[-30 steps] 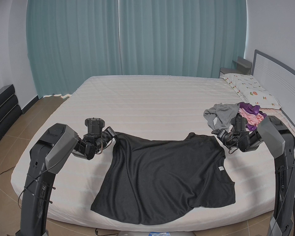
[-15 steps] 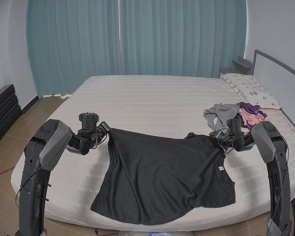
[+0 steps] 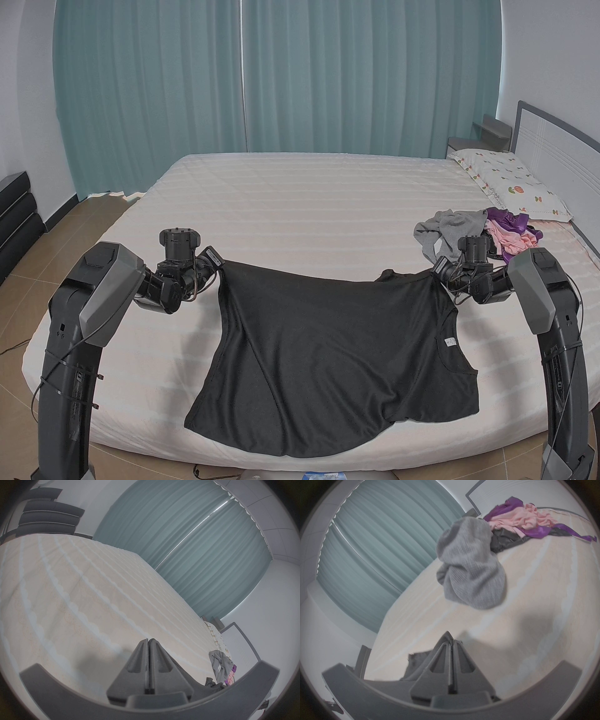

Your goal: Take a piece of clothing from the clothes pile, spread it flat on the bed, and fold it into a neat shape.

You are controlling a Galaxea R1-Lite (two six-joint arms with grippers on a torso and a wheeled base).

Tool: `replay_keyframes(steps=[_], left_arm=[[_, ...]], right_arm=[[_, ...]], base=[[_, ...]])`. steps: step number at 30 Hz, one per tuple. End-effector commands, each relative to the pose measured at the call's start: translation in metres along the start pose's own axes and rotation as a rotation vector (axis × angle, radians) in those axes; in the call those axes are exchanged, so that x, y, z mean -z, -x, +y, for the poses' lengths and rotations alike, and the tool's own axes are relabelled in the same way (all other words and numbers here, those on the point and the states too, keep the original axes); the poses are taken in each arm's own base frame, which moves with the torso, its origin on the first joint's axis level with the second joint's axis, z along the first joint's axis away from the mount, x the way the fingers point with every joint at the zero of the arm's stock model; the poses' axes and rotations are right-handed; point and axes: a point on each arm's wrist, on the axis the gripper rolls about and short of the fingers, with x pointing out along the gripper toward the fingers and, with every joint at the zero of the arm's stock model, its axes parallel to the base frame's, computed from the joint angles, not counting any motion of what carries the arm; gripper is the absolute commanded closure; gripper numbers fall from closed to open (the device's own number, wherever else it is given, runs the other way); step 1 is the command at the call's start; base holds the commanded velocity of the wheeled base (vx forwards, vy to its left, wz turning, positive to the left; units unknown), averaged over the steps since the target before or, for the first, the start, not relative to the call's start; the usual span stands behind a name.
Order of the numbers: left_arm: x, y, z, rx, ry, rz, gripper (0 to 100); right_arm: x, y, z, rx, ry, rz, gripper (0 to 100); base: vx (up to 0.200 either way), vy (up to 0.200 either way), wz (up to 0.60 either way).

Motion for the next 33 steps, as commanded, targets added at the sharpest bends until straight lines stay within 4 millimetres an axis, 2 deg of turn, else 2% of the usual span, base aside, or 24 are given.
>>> replay_keyframes(steps=[1, 4, 12, 19, 24, 25, 28, 29, 33], left_arm=[[-0.018, -0.003, -0.003, 0.008, 0.003, -0.072, 100], [-0.034, -0.007, 0.002, -0.006, 0.011, -0.137, 100], [-0.06, -0.01, 0.013, -0.007, 0.027, -0.209, 100], [-0.041, -0.022, 0.03, -0.037, 0.022, -0.174, 100], [-0.014, -0.042, 0.051, -0.067, -0.063, -0.139, 100], [-0.01, -0.044, 0.052, -0.068, -0.065, -0.132, 100], [-0.004, -0.046, 0.051, -0.069, -0.068, -0.12, 100], [-0.004, -0.046, 0.051, -0.068, -0.068, -0.119, 0], [-0.004, -0.043, 0.05, -0.081, -0.065, -0.121, 0]], right_arm=[[-0.019, 0.003, 0.022, -0.038, -0.045, -0.097, 100], [-0.031, 0.004, 0.035, -0.058, -0.078, -0.168, 100], [-0.027, 0.003, 0.052, -0.114, -0.053, -0.229, 100], [-0.007, -0.009, 0.043, -0.083, -0.017, -0.208, 100], [0.01, -0.019, 0.036, -0.058, -0.009, -0.166, 100], [0.012, -0.019, 0.036, -0.055, -0.009, -0.161, 0], [0.016, -0.022, 0.032, -0.043, -0.004, -0.148, 0], [0.016, -0.022, 0.032, -0.043, -0.004, -0.148, 0], [0.005, -0.014, 0.034, -0.044, -0.011, -0.163, 0]], base=[[0.0, 0.0, 0.0], [0.0, 0.0, 0.0], [0.0, 0.0, 0.0], [0.0, 0.0, 0.0], [0.0, 0.0, 0.0], [0.0, 0.0, 0.0], [0.0, 0.0, 0.0], [0.0, 0.0, 0.0], [0.0, 0.0, 0.0]])
